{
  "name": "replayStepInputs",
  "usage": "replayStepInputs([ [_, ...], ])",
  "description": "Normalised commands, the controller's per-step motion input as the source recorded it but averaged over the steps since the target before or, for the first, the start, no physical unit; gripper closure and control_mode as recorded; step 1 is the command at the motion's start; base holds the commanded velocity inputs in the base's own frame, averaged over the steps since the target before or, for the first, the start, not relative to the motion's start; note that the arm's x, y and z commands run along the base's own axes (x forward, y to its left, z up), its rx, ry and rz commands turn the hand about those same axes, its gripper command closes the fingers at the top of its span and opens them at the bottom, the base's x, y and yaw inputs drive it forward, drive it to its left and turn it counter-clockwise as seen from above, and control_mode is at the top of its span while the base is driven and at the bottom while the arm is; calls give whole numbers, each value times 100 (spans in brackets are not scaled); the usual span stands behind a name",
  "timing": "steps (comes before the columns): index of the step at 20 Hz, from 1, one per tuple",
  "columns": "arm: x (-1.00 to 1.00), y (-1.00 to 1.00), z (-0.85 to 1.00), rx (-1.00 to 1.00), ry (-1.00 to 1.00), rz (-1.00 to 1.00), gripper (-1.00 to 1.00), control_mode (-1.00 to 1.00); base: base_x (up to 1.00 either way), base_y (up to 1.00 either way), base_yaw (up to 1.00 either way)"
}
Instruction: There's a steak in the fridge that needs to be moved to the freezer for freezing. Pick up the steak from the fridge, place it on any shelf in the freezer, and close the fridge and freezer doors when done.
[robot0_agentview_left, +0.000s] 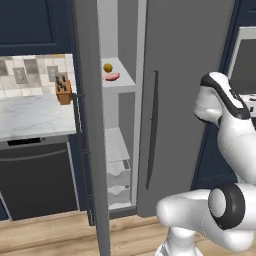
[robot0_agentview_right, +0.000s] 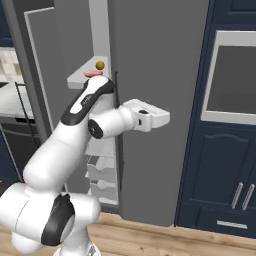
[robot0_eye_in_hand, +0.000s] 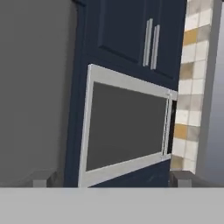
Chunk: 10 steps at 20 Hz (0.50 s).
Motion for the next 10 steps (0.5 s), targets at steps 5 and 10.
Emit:
replayStepInputs([
  [5, -36, 10, 38, -43, -19, -31, -100, -100, 0, 0, 0],
  [10, -93, 1, 94, -13, -20, -15, -100, -100, 0, 0, 0],
])
